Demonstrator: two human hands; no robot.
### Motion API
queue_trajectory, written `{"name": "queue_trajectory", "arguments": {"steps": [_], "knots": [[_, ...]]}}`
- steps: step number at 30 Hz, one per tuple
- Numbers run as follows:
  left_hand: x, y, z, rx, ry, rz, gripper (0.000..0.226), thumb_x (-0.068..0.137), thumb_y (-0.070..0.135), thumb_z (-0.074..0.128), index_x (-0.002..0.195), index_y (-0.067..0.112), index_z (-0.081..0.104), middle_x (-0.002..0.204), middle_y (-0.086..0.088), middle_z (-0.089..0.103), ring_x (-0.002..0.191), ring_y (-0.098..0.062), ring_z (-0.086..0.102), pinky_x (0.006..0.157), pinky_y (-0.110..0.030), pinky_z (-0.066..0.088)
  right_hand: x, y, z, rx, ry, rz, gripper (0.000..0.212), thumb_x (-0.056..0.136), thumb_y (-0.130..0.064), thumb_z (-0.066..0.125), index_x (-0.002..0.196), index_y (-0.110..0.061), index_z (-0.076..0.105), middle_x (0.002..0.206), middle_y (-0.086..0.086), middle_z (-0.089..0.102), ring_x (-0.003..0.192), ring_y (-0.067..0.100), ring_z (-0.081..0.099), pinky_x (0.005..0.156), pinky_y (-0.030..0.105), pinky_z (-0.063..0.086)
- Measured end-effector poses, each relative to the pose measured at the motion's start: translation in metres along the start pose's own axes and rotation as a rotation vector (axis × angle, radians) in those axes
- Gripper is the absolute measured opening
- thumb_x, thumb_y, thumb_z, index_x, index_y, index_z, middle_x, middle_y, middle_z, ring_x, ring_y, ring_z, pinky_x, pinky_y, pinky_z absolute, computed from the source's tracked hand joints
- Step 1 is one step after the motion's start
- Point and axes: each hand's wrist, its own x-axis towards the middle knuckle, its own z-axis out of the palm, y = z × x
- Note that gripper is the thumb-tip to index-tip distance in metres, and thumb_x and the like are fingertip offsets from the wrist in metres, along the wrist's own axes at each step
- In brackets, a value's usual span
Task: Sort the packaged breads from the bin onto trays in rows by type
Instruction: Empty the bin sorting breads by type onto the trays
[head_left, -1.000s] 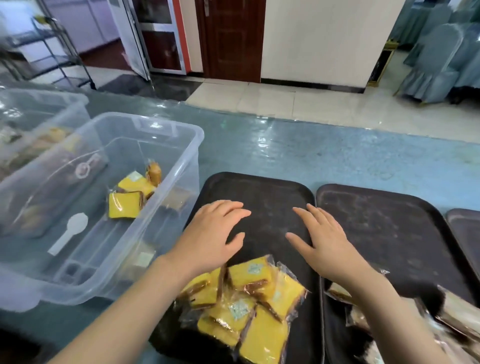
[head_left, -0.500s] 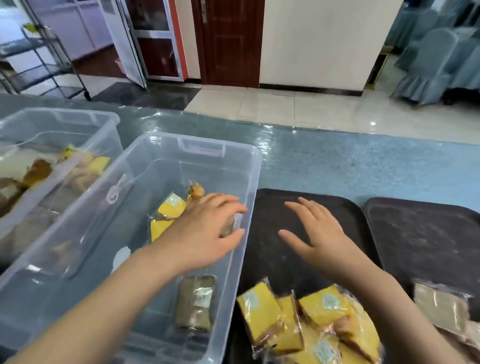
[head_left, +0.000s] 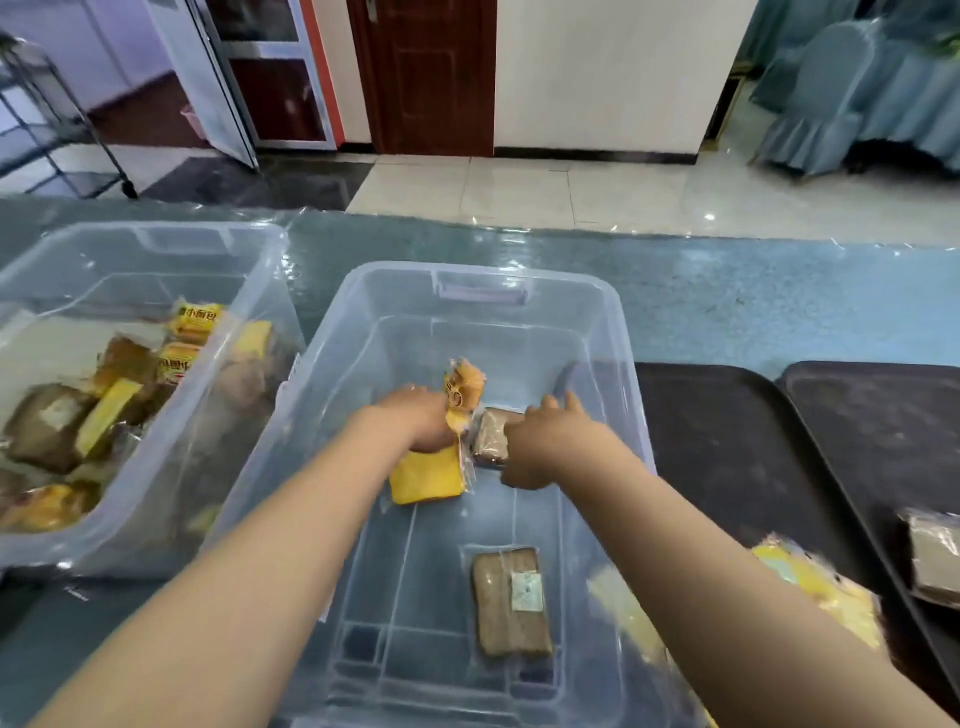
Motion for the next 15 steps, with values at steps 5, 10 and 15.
{"name": "queue_trajectory", "arguments": {"steps": [5,10,15], "knots": [[0.032,-0.02,0.056,-0.041,-0.056,-0.073,0.053,0.091,0.03,0.048,0.139,0.011,0.037,0.149,-0.012,0.034,0.138,-0.034,0.03,0.108,-0.043,0.034,0.029,-0.031,0.027,-0.328,-0.251,-0.003,0.058,0.098,-0.038,0.04,0.151,-0.019,0.026,0.156,0.012,0.026,0.145,0.039,0.014,0.115,0.062,0.005],[0.043,-0.034,0.073,-0.042,0.113,-0.033,0.051,0.089,0.031,0.054,0.136,0.017,0.043,0.143,-0.007,0.037,0.136,-0.029,0.031,0.106,-0.043,0.033,0.044,-0.035,0.053,-0.306,-0.409,-0.014,0.055,0.097,-0.041,0.045,0.147,-0.022,0.032,0.152,0.006,0.032,0.142,0.037,0.02,0.116,0.059,0.011],[0.05,-0.039,0.078,-0.062,0.165,-0.008,0.043,0.087,0.036,0.06,0.127,0.022,0.05,0.137,-0.004,0.04,0.133,-0.027,0.032,0.105,-0.041,0.034,0.057,-0.043,0.05,-0.25,-0.507,-0.108,0.066,0.09,-0.045,0.063,0.144,-0.014,0.04,0.144,0.008,0.044,0.131,0.038,0.043,0.109,0.053,0.034]]}}
